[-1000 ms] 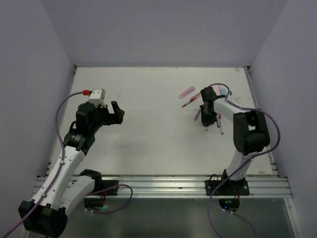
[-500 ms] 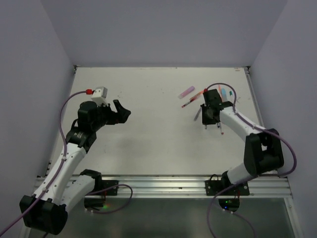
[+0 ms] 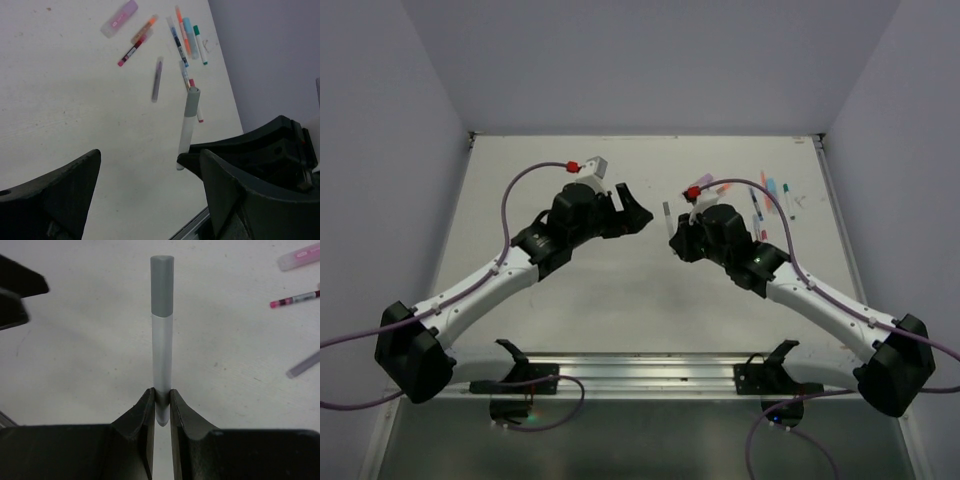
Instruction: Open the pen caps
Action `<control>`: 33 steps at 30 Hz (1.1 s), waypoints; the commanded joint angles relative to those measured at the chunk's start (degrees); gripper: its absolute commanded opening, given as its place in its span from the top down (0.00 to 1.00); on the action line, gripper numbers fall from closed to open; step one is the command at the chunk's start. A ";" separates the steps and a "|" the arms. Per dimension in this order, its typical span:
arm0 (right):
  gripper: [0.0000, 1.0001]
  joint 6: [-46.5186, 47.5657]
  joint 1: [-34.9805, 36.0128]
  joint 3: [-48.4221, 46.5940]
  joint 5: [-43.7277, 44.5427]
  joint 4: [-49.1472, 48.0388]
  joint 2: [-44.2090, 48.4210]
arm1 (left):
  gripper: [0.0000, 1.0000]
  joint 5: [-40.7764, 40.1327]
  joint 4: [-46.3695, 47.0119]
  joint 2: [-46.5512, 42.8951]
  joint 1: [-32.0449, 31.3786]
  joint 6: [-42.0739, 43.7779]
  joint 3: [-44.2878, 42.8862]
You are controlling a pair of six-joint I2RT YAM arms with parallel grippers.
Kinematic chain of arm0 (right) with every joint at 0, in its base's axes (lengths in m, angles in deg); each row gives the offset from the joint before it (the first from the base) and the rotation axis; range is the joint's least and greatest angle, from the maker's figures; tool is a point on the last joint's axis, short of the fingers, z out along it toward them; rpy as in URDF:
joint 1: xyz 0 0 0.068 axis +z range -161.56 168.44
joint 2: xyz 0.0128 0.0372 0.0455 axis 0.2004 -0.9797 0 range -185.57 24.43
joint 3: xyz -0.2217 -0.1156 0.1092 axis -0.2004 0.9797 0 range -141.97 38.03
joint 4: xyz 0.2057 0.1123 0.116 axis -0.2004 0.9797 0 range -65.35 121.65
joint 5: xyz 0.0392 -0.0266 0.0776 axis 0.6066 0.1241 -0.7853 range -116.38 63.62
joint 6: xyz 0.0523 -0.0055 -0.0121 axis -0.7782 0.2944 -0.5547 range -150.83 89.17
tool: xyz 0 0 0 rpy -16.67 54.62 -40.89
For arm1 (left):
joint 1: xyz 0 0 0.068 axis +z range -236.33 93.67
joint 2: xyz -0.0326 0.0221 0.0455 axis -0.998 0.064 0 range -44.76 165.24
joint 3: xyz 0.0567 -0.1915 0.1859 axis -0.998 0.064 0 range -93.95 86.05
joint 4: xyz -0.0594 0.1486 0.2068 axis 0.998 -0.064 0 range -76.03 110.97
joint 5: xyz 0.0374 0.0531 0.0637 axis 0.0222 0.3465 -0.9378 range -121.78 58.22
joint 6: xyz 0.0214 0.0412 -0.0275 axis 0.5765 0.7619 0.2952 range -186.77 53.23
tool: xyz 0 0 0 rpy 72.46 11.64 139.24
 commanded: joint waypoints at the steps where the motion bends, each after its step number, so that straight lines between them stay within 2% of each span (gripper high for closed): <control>1: 1.00 -0.55 2.81 -0.25 -0.45 -6.27 1.20 | 0.18 -9.43 3.83 2.37 -3.03 -2.34 -5.31; 8: 1.00 1.91 7.29 -1.57 -0.18 -6.27 -0.03 | 0.26 -16.56 3.04 7.39 -7.61 0.12 -9.18; 13: 1.00 2.70 7.91 -2.27 -0.62 -5.92 -0.47 | 0.42 -19.20 3.31 8.09 -8.49 2.06 -9.62; 20: 1.00 3.23 8.53 -2.37 -1.15 -6.27 -0.82 | 0.43 -19.90 3.31 9.76 -9.63 2.06 -9.71; 23: 1.00 3.23 8.61 -2.19 -1.41 -6.53 -0.91 | 0.51 -20.17 3.83 10.20 -10.07 2.06 -9.71; 24: 1.00 3.23 8.62 -2.10 -1.59 -6.62 -1.00 | 0.58 -20.43 3.92 10.20 -10.33 2.14 -9.80; 26: 1.00 3.32 8.70 -1.67 -1.85 -7.14 -1.00 | 0.62 -20.78 4.27 10.29 -10.69 2.15 -9.80; 29: 1.00 3.32 8.88 -1.23 -2.03 -7.67 -1.00 | 0.76 -21.31 4.45 10.29 -11.04 2.32 -9.89; 30: 1.00 3.40 8.88 -1.05 -2.12 -7.93 -1.00 | 0.86 -21.48 4.54 10.20 -10.95 2.32 -9.80; 33: 1.00 3.32 8.88 -0.43 -2.82 -8.20 -0.91 | 1.00 -21.66 4.62 9.76 -10.95 2.15 -9.18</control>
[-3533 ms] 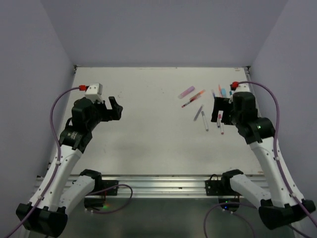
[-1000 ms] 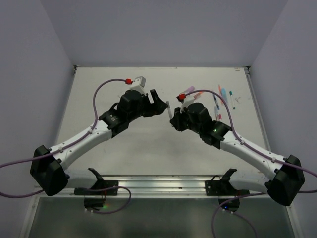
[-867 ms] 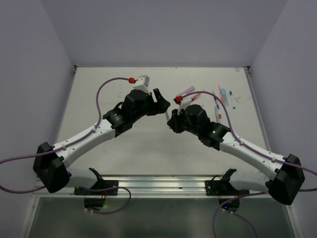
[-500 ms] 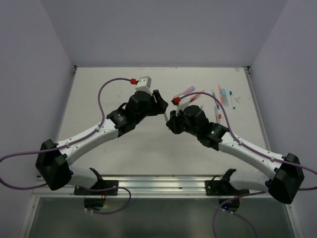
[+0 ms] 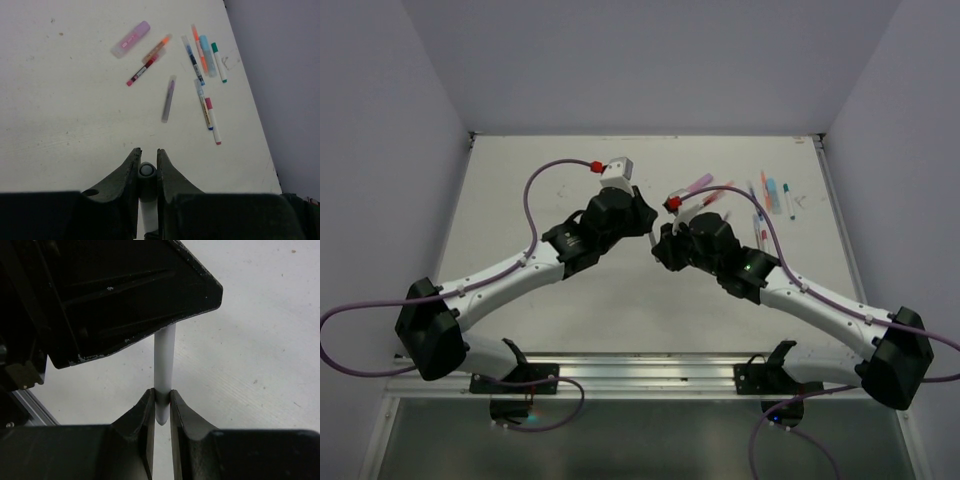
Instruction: Open the pen caps
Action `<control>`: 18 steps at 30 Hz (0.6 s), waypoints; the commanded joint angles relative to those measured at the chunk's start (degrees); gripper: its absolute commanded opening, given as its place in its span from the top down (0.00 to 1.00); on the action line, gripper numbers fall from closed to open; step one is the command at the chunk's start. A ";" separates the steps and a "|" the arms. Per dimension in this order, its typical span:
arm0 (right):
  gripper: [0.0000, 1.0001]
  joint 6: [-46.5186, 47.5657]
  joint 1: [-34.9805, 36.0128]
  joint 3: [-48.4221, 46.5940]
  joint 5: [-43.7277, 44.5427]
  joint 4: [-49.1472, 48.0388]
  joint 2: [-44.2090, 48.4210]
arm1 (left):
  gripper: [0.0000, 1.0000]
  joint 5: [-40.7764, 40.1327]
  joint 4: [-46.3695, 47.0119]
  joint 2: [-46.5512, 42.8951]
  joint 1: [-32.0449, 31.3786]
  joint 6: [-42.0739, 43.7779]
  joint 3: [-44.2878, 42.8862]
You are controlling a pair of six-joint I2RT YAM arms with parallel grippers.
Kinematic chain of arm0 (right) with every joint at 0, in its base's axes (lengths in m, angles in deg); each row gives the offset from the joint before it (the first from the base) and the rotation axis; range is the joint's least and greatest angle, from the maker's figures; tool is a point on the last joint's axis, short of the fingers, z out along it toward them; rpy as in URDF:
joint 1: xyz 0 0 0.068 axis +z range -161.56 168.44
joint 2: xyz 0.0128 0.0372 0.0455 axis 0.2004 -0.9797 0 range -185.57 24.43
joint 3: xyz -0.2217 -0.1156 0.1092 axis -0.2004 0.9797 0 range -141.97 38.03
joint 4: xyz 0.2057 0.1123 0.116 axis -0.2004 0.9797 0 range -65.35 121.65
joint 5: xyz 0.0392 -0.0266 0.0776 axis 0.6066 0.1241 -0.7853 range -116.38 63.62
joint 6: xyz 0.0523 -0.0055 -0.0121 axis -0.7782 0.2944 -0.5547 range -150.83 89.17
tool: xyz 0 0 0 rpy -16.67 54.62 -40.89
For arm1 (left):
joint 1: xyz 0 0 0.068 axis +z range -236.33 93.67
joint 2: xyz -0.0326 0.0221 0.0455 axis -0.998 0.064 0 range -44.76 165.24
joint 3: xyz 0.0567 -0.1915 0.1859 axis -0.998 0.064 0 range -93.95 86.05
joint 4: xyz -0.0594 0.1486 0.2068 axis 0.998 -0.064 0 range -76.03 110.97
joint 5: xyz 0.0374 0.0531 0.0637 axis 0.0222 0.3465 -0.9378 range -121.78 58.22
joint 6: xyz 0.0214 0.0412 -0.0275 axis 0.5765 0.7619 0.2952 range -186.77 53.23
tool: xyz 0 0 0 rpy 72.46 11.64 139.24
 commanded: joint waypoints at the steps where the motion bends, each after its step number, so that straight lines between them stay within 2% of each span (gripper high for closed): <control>1: 0.87 0.85 0.31 0.26 -1.75 -4.13 0.64 | 1.00 -2.73 3.33 -0.58 -0.07 0.38 -0.90; 4: 0.56 0.58 0.22 3.16 -2.89 -7.90 2.57 | 1.00 -2.38 5.17 -2.33 0.02 -0.41 0.95; 6: 0.47 0.67 0.22 3.96 -2.81 -8.53 3.10 | 1.00 -2.29 5.88 -4.26 -0.07 -1.12 3.40; 9: 0.46 0.85 0.22 4.14 -2.81 -10.29 2.67 | 1.00 -2.12 9.83 -6.90 -0.07 -2.17 6.13; 18: 0.49 1.81 0.22 3.09 -5.09 -13.01 0.38 | 1.00 -0.89 11.51 -9.98 -0.07 -3.49 8.51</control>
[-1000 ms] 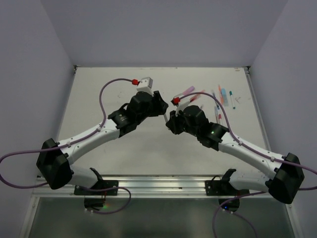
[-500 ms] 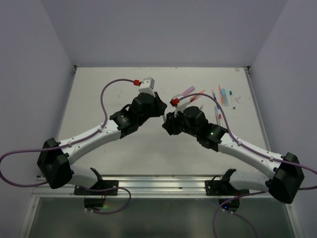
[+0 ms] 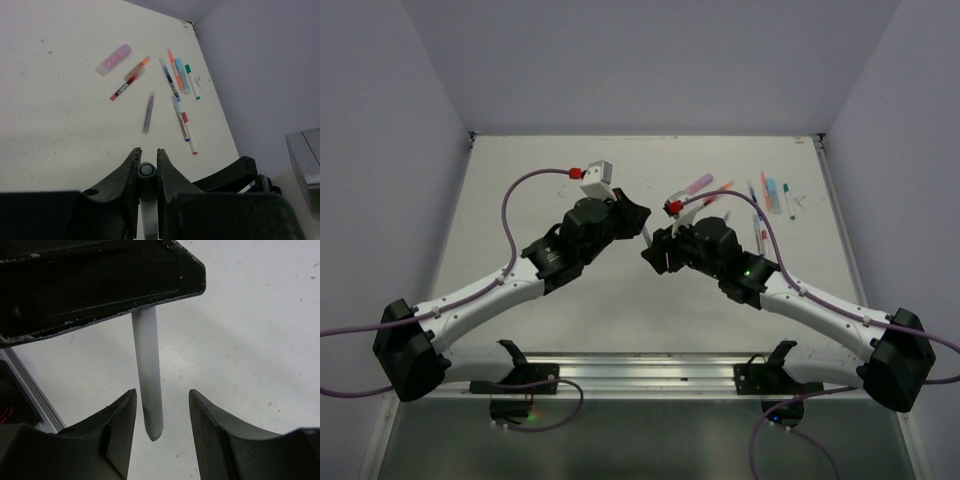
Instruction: Open the pen caps
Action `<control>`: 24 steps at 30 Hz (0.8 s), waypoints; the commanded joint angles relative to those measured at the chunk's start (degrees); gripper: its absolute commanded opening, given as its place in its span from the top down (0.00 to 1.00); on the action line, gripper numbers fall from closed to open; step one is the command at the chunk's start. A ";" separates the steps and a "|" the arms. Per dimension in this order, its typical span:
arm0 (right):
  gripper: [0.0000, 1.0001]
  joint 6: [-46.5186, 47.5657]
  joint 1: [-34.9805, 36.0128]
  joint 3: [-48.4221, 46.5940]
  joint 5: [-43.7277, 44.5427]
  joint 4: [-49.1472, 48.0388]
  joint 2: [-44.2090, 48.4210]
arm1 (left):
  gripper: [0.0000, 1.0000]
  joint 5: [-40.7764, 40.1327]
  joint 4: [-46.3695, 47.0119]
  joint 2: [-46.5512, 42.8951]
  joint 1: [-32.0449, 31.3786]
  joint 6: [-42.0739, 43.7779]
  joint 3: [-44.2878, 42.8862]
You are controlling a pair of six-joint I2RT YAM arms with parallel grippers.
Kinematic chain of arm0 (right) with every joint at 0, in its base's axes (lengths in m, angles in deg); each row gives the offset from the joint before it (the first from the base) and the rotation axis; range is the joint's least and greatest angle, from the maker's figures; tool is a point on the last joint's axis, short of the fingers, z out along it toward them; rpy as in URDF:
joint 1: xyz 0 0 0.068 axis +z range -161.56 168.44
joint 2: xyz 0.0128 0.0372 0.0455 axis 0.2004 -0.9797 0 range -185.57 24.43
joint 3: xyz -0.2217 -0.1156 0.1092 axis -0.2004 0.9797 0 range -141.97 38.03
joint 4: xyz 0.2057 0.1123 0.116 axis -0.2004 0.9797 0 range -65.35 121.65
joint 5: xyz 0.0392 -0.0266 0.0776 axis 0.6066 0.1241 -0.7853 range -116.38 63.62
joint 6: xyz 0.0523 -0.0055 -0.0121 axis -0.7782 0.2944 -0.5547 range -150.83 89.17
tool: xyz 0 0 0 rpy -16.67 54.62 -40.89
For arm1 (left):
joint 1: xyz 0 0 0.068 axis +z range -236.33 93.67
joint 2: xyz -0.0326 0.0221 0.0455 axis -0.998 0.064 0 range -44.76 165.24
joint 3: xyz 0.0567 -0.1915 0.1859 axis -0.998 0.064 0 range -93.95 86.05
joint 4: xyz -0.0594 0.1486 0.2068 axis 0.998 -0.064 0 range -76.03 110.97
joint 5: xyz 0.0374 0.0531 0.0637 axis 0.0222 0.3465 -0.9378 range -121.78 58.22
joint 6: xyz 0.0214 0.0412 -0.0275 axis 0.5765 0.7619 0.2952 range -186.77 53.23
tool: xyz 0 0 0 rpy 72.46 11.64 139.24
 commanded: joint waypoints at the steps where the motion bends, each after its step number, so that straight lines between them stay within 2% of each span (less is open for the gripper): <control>1: 0.50 1.46 0.31 -1.35 -1.77 -4.27 -1.00 | 1.00 -0.54 4.52 -1.54 0.04 -1.88 1.28; 5: 0.61 1.73 0.31 -1.71 -2.47 -4.54 -1.18 | 1.00 -0.28 4.43 -1.37 0.04 -2.14 1.10; 7: 0.71 1.99 0.22 -1.62 -2.38 -4.62 -0.91 | 1.00 -0.45 4.34 -1.28 -0.04 -2.31 1.19; 8: 0.81 2.34 0.22 -1.53 -2.47 -4.63 -0.82 | 1.00 -0.54 4.43 -1.28 0.04 -2.32 1.19; 12: 1.00 3.13 0.31 -0.74 -2.82 -4.54 -1.00 | 1.00 0.86 4.34 -0.93 1.09 -2.05 -0.13; 16: 1.00 4.01 0.22 2.24 -2.65 -4.36 -1.00 | 1.00 3.33 3.82 -1.28 6.18 -1.35 -2.85; 24: 1.00 3.05 0.22 9.18 -3.44 -4.89 -0.56 | 1.00 0.26 3.81 -0.93 12.08 2.60 -10.57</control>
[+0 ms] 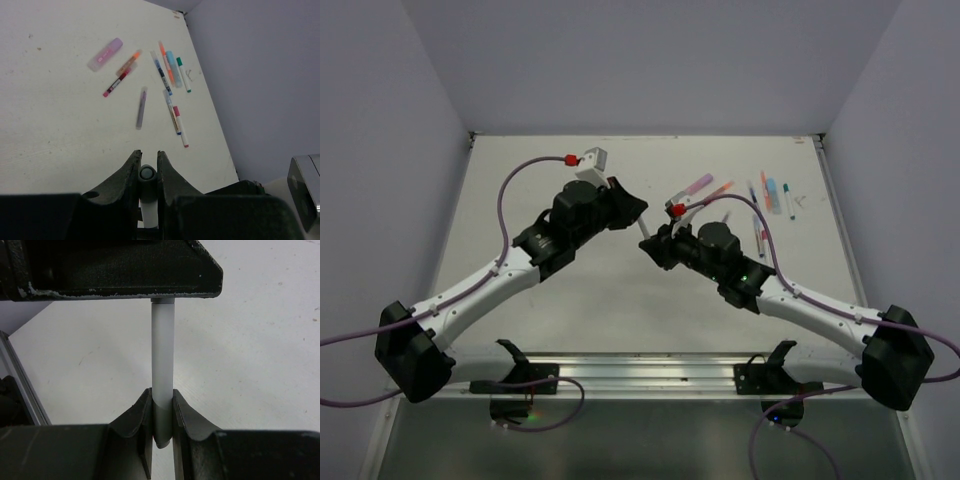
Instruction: Open the pen caps
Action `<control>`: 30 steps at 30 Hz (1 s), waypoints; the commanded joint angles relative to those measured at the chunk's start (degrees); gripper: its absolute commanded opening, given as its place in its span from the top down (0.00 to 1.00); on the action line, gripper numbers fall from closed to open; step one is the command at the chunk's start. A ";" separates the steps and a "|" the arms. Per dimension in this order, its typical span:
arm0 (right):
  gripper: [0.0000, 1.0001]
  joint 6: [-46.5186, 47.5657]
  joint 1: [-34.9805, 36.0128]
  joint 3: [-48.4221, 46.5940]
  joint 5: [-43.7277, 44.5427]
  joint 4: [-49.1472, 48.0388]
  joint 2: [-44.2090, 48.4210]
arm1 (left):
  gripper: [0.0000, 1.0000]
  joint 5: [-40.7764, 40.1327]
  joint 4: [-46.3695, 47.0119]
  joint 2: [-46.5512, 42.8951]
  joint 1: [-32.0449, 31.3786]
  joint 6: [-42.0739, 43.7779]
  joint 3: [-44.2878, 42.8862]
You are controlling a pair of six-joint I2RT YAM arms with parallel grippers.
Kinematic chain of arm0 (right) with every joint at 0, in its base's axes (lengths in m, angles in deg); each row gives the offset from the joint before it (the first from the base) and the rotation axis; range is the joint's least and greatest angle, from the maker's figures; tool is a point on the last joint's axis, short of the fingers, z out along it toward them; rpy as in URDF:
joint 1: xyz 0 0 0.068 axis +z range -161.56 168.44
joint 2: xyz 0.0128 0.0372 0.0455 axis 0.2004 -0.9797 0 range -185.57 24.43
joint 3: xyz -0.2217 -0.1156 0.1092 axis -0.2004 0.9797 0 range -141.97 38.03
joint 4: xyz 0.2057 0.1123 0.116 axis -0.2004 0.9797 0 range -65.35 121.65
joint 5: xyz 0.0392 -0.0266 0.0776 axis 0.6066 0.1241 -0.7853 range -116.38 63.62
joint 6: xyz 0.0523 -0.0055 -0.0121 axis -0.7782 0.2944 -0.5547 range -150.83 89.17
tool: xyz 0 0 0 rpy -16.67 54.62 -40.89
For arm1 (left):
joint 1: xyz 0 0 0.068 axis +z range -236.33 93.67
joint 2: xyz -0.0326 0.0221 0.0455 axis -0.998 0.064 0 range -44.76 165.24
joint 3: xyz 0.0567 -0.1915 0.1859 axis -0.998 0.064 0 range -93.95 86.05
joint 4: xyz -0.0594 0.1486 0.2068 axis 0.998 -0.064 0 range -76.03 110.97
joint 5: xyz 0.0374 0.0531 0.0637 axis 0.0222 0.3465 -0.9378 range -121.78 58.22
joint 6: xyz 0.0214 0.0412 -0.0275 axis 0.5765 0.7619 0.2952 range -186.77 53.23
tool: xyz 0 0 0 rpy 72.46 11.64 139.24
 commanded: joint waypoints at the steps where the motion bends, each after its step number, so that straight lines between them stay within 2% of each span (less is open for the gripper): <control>1: 1.00 0.34 0.29 5.67 -0.93 7.05 0.64 | 1.00 -10.48 6.72 -0.95 5.39 3.57 -8.12; 13: 1.00 -2.74 0.29 12.35 0.39 4.06 0.20 | 1.00 -20.94 14.19 -0.95 8.20 4.10 -14.62; 24: 1.00 -3.53 0.38 14.38 -0.92 3.00 -1.47 | 1.00 -20.24 14.20 1.60 12.34 6.38 -21.74; 30: 1.00 -7.47 0.38 7.44 -0.49 5.55 -3.48 | 1.00 -15.23 7.26 2.30 18.48 8.57 -18.68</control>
